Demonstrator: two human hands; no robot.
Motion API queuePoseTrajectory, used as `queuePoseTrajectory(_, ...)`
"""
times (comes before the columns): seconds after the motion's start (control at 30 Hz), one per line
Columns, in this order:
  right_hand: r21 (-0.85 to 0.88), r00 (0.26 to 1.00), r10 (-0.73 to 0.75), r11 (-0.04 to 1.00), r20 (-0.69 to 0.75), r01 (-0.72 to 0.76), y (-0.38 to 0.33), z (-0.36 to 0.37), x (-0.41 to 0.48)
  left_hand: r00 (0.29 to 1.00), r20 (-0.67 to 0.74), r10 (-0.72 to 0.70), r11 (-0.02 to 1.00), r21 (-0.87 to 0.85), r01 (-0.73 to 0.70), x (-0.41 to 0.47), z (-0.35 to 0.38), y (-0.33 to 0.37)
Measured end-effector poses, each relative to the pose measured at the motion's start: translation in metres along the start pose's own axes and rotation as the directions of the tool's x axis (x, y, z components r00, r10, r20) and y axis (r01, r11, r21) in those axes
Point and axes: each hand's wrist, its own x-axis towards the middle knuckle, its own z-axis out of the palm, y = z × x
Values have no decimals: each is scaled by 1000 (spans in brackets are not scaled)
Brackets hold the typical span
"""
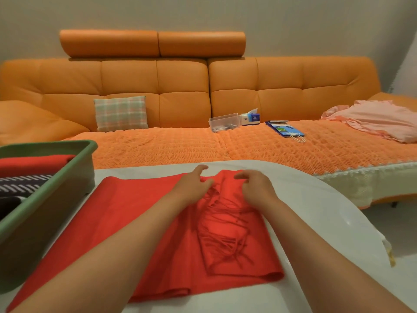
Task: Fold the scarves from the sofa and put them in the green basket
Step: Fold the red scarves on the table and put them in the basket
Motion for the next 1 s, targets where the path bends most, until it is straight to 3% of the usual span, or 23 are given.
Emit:
queuePoseTrajectory(0.1, -220, 985, -42, 972, 169, 79, 9, 7, -3, 1000, 2, -10, 984, 180, 10, 10, 11, 2)
queuePoseTrajectory(0.23, -435, 949, -52, 880, 311, 190, 15, 12, -5, 995, -89, 39, 994, 102, -30, 19, 18, 6)
queuePoseTrajectory(0.37, -459, 936, -17, 868, 352, 188, 23, 9, -3, 972, -227, 64, 988, 151, -30, 24, 5, -6)
queuePoseTrajectory(0.5, -467, 923, -8, 861, 384, 202, 24, 6, -5, 984, -151, 97, 856, 517, -5, 17, -6, -21)
queuePoseTrajectory(0.57, -463, 932, -38, 860, 361, 215, 21, 8, -8, 972, -185, 143, 852, 523, -26, 14, -6, -24)
queuePoseTrajectory(0.63, -446, 950, -132, 859, 283, 252, 15, 9, -13, 915, -247, 319, 877, 444, -186, 10, -5, -21)
queuePoseTrajectory(0.7, -437, 950, -242, 846, 199, 307, 5, 10, -19, 871, -134, 473, 803, 471, -364, 0, -4, -8)
queuePoseTrajectory(0.8, -450, 938, -275, 825, 211, 343, -10, 13, -29, 917, 54, 394, 787, 495, -367, -24, 6, 8)
queuePoseTrajectory(0.9, -222, 950, -212, 939, 228, 263, -19, 16, -33, 951, 6, 309, 806, 529, -265, -36, 10, -2)
queuePoseTrajectory(1.0, 122, 936, -187, 980, 297, 157, -29, 13, -37, 979, -89, 184, 914, 382, -137, -41, 0, -6)
